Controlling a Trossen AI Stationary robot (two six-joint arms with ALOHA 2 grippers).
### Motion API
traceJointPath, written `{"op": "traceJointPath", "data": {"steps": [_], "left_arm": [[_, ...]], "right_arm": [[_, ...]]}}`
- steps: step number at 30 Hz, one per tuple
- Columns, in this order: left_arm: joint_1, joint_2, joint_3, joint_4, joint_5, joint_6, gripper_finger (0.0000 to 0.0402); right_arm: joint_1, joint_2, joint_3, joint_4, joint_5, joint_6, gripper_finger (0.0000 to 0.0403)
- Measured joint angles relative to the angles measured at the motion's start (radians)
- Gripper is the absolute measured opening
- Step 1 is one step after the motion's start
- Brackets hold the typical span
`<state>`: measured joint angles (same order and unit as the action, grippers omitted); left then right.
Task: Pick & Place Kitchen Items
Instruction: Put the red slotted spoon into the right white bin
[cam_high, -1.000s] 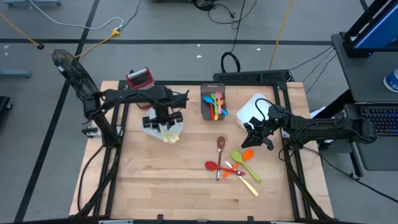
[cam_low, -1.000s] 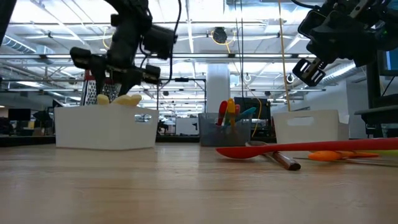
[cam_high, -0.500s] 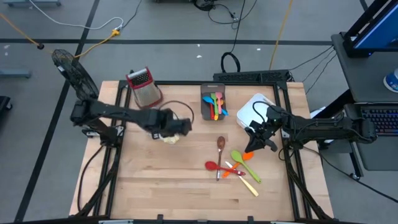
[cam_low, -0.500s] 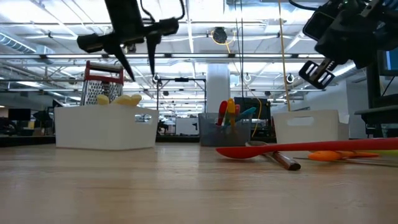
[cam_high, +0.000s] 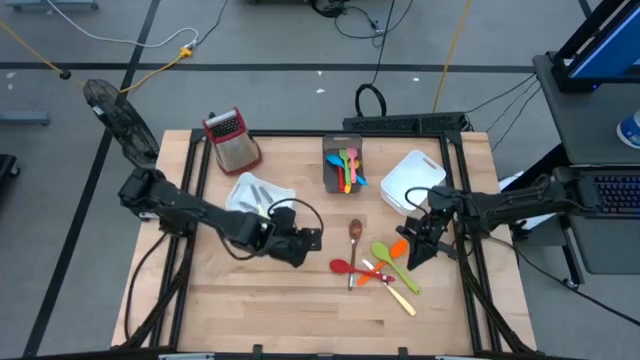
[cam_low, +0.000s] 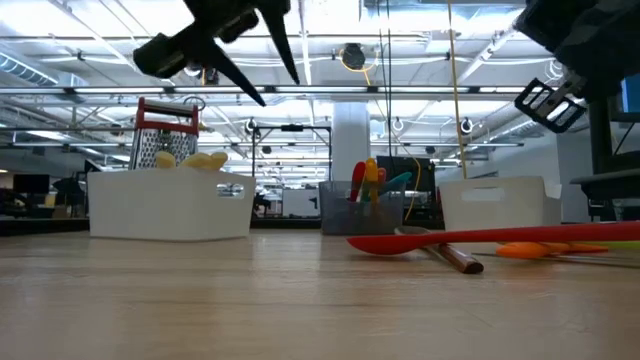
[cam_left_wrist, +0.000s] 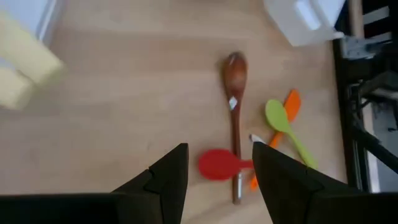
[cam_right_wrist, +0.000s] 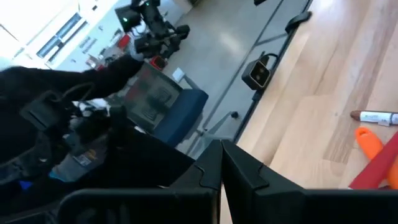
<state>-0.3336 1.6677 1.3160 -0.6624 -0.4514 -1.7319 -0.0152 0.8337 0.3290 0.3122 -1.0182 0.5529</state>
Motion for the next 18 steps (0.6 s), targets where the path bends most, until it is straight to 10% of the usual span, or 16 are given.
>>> {"op": "traceJointPath", "data": {"steps": [8, 18], "left_arm": [[-0.080, 0.022, 0.001, 0.185, -0.140, 0.198, 0.0182], [-0.214, 0.024, -0.001, 0.017, -0.291, 0.094, 0.0182]], "right_arm": [[0.152, 0.001, 0.000, 0.019, 0.246, -0.048, 0.0004], [0.283, 0.001, 0.000, 0.110, 0.560, -0.150, 0.0051]]}}
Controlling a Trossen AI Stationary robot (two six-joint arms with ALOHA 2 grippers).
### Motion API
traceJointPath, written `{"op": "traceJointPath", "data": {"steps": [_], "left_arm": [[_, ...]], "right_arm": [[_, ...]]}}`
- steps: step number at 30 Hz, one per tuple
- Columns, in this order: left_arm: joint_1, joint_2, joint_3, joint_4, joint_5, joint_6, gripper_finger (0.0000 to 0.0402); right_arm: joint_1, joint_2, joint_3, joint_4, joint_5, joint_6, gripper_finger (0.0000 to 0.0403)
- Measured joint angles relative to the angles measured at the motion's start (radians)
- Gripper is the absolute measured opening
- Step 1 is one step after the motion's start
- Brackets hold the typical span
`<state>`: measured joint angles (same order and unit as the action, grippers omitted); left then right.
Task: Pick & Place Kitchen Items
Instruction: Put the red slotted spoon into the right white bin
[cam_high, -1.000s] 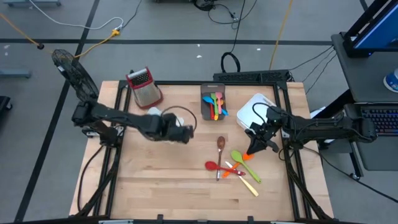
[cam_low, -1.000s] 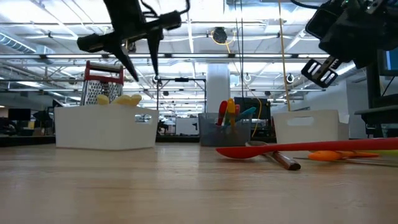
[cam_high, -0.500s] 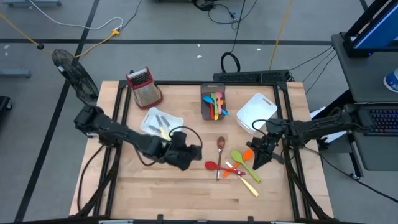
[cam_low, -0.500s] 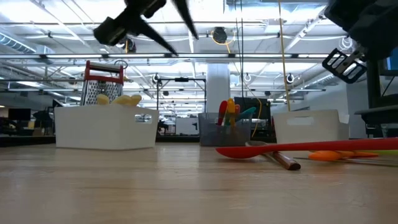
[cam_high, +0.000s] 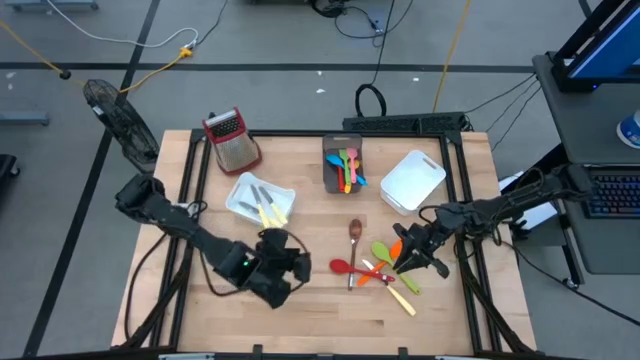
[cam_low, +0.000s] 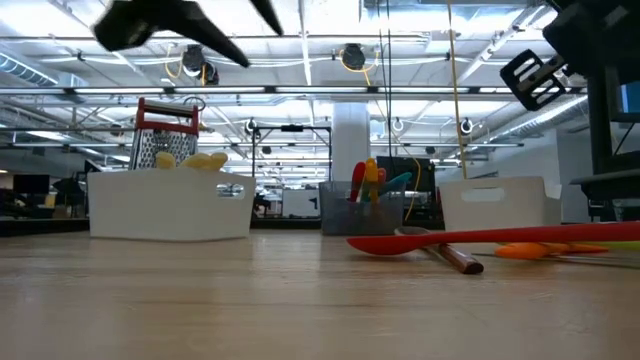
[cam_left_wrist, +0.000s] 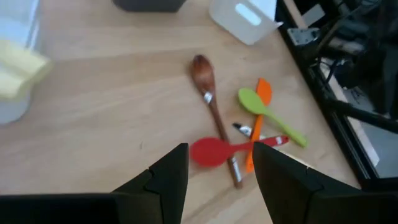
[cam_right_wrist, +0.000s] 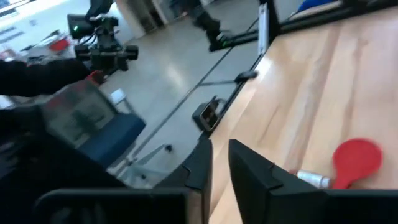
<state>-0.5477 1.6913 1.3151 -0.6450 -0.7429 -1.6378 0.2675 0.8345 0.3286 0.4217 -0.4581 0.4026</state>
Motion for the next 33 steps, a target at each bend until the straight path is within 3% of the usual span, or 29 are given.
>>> {"op": "traceJointPath", "data": {"steps": [4, 11, 22, 26, 33], "left_arm": [[-0.058, 0.000, 0.000, -0.070, -0.020, -0.083, 0.0182], [-0.131, -0.002, 0.000, -0.079, -0.046, -0.084, 0.0182], [-0.182, -0.111, -0.041, -0.100, -0.081, 0.031, 0.0182], [-0.195, -0.179, -0.131, 0.012, -0.082, 0.116, 0.0182], [-0.198, -0.273, -0.365, 0.437, -0.082, 0.364, 0.0182]], "right_arm": [[0.028, 0.014, 0.000, 0.024, 0.127, 0.000, 0.0086], [0.077, 0.122, 0.054, 0.030, 0.279, -0.003, 0.0136], [0.125, 0.424, 0.312, -0.209, 0.359, -0.079, 0.0151], [0.131, 0.516, 0.374, -0.323, 0.358, -0.082, 0.0151], [0.134, 0.617, 0.401, -0.409, 0.383, -0.018, 0.0151]]}}
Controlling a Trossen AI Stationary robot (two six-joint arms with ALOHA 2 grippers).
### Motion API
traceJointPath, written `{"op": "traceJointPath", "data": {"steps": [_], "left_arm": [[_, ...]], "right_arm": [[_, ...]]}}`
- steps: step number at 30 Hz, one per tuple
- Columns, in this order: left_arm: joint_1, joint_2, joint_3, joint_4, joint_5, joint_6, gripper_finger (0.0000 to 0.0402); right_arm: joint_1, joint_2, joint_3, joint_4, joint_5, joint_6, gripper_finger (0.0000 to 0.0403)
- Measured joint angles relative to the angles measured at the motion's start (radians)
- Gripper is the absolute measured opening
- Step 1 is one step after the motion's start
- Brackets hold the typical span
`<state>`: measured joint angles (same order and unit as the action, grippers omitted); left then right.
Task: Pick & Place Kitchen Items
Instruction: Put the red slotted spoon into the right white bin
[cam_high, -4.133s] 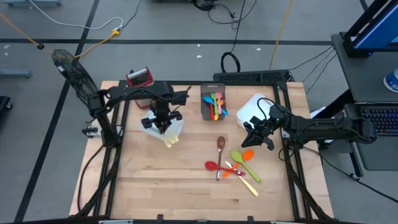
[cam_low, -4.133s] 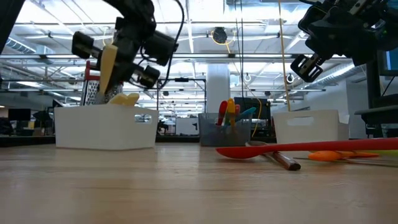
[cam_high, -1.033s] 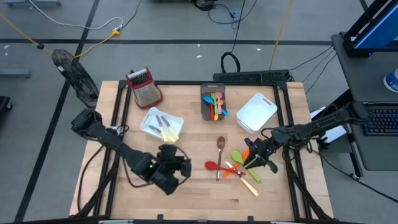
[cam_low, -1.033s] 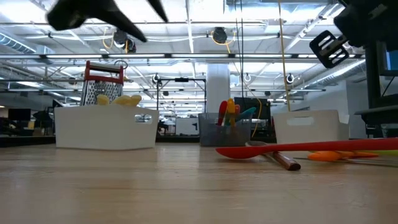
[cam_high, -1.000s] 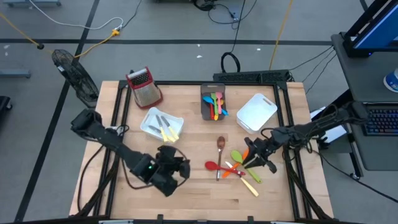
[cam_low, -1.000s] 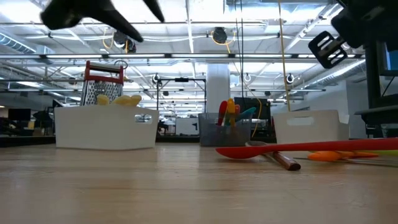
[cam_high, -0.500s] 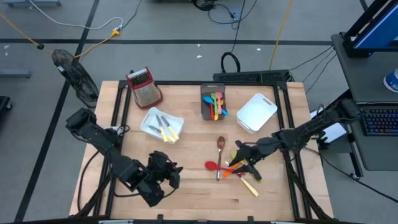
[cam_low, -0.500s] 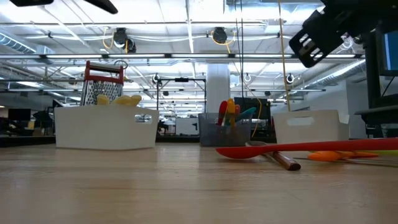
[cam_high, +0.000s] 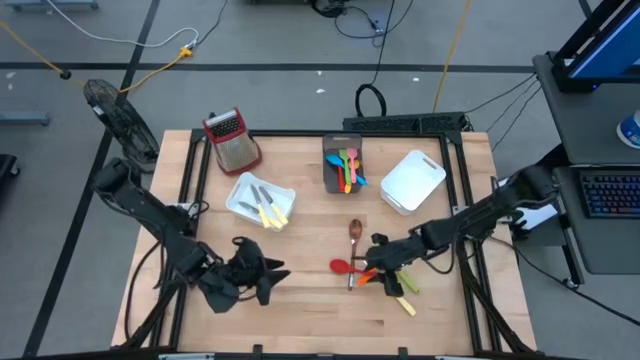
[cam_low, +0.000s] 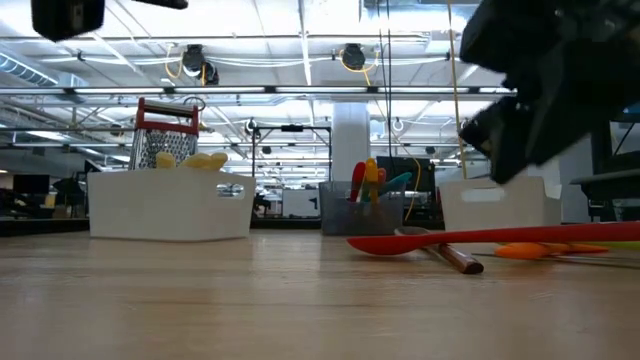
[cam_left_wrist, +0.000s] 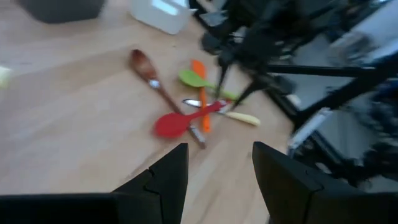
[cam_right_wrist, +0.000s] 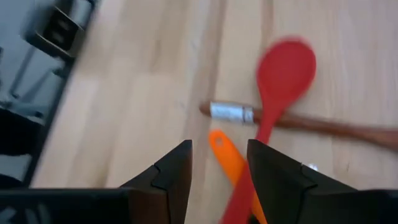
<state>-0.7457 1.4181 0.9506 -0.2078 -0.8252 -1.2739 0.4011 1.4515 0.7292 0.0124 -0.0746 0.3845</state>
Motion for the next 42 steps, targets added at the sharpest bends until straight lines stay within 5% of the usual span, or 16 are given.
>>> {"op": "traceJointPath", "data": {"steps": [6, 11, 42], "left_arm": [[0.010, -0.017, -0.169, 0.333, 0.048, 0.139, 0.0182], [0.020, -0.016, -0.252, 0.444, 0.089, 0.146, 0.0182], [0.177, -0.016, -0.271, 0.453, 0.312, 0.226, 0.0182]], "right_arm": [[-0.002, 0.069, 0.000, -0.053, 0.004, 0.032, 0.0151], [-0.002, 0.083, 0.000, -0.099, 0.109, 0.026, 0.0151], [-0.003, 0.082, -0.001, -0.212, 0.100, -0.038, 0.0149]]}}
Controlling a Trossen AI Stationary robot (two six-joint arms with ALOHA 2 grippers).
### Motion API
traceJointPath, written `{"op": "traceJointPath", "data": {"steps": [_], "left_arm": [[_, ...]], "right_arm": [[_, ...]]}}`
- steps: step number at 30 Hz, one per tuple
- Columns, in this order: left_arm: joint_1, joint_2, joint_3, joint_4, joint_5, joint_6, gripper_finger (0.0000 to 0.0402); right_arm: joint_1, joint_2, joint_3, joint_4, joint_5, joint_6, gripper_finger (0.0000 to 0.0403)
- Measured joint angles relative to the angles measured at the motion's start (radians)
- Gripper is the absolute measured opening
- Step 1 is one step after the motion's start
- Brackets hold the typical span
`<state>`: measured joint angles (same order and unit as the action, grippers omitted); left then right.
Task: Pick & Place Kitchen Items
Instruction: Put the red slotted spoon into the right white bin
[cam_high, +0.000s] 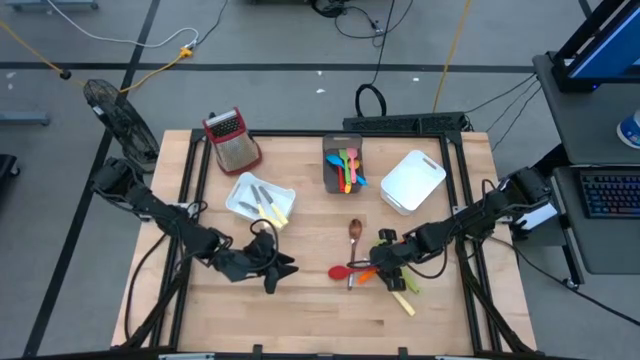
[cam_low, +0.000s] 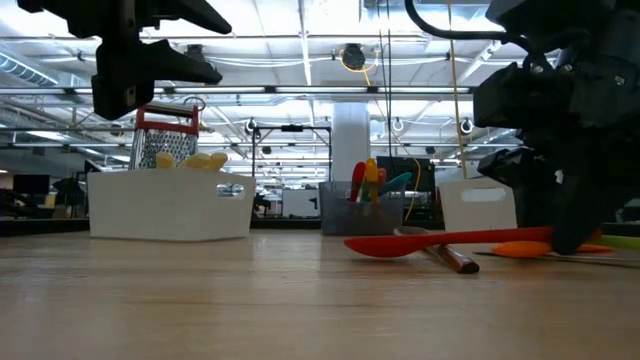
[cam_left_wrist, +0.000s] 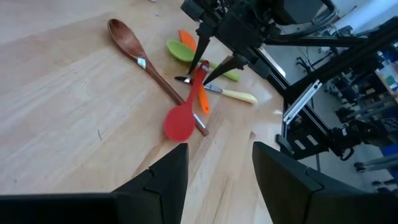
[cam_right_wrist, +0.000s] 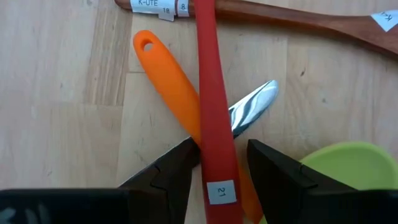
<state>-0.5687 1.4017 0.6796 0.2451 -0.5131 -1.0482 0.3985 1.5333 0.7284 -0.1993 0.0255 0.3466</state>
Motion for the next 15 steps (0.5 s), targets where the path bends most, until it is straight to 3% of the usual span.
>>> {"op": "traceJointPath", "data": {"steps": [8, 15], "left_arm": [[0.017, 0.000, 0.000, 0.000, 0.026, 0.019, 0.0182], [0.025, 0.000, 0.000, -0.001, 0.026, 0.027, 0.0182]], "right_arm": [[0.000, 0.000, 0.000, 0.000, -0.080, 0.000, 0.0124], [0.000, 0.000, 0.000, 0.000, -0.083, 0.000, 0.0102]]}}
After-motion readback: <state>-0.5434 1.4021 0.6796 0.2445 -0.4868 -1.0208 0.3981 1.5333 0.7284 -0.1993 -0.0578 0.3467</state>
